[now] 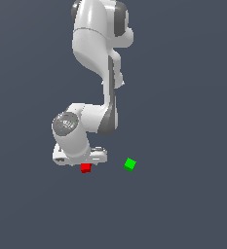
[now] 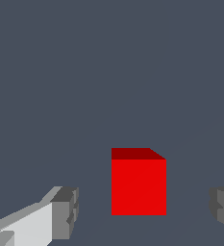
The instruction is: Stack the red cube on top of the green cube.
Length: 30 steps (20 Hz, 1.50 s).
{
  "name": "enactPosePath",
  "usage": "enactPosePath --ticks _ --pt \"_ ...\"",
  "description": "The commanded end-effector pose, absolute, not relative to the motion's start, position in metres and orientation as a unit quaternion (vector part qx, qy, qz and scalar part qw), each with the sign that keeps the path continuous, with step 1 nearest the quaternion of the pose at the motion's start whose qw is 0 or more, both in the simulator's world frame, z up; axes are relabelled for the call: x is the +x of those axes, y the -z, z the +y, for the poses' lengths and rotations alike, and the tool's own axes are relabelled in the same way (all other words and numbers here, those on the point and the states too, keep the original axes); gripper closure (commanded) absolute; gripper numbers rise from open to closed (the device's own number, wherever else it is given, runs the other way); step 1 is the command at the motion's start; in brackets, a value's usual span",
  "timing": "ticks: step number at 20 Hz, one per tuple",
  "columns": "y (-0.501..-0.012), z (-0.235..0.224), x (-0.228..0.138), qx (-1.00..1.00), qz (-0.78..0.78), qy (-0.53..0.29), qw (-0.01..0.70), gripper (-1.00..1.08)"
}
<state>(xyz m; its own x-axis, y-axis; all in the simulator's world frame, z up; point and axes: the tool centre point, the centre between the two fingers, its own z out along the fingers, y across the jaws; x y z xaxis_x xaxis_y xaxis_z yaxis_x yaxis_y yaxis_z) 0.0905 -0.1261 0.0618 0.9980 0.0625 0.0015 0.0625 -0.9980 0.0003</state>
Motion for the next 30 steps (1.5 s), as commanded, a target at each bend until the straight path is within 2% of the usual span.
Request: enactPosePath --ticks 1,7,13,14,30 --pt "-0.051 -0.126 0.09 1.0 0.031 0.0 0.0 -0.92" --pt "-0.022 -0.126 0.089 1.0 0.031 0.0 0.0 -0.92" --pt "-0.02 -0.126 0.09 1.0 0.031 0.0 0.0 -0.92" --pt "-0.02 -0.126 0.09 1.0 0.031 0.0 0.0 1.08" --pt "-0.03 -0.126 0.089 1.0 0.031 0.0 0.0 1.08"
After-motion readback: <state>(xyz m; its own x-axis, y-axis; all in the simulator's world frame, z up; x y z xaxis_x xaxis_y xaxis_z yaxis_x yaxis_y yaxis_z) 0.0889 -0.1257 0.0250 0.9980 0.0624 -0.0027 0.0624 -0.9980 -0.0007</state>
